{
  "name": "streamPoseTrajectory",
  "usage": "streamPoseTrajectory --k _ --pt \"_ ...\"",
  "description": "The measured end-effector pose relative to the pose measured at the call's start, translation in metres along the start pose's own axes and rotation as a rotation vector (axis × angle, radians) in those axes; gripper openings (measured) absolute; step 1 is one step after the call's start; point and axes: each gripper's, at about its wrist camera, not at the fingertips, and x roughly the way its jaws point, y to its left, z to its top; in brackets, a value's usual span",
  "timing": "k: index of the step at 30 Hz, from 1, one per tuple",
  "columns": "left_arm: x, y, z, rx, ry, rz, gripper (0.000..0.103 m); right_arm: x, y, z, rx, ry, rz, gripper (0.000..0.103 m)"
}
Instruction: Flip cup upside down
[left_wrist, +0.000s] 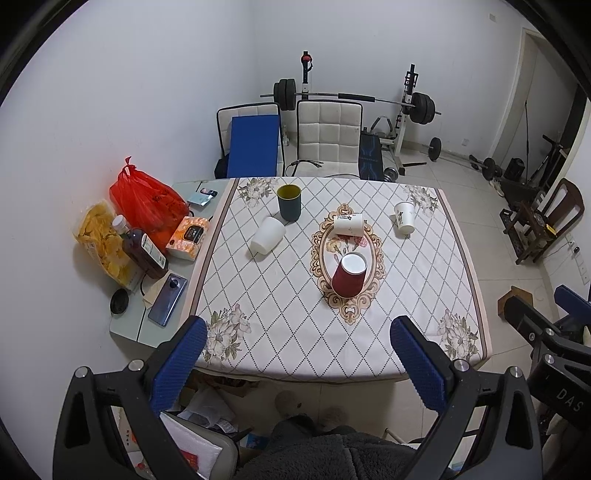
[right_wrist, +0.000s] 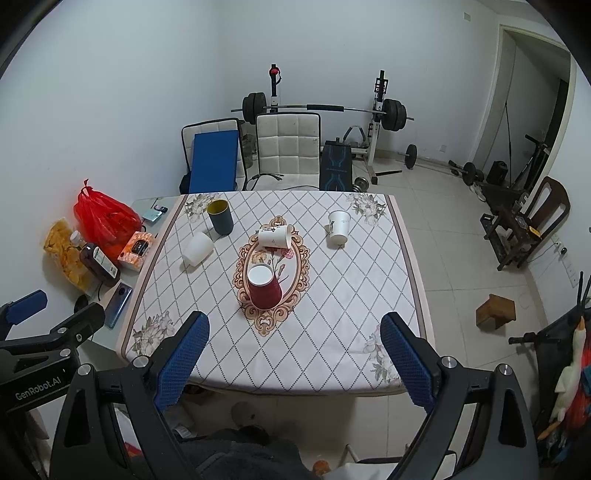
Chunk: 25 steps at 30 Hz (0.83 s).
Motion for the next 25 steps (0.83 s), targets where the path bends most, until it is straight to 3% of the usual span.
streamPoseTrajectory --k 25 --pt "-0.0025 0.0059 0.0005 0.004 -0.004 -0.002 0.102 -0.0044 -0.0008 -0.0038 -0.007 0.005 0.012 0.096"
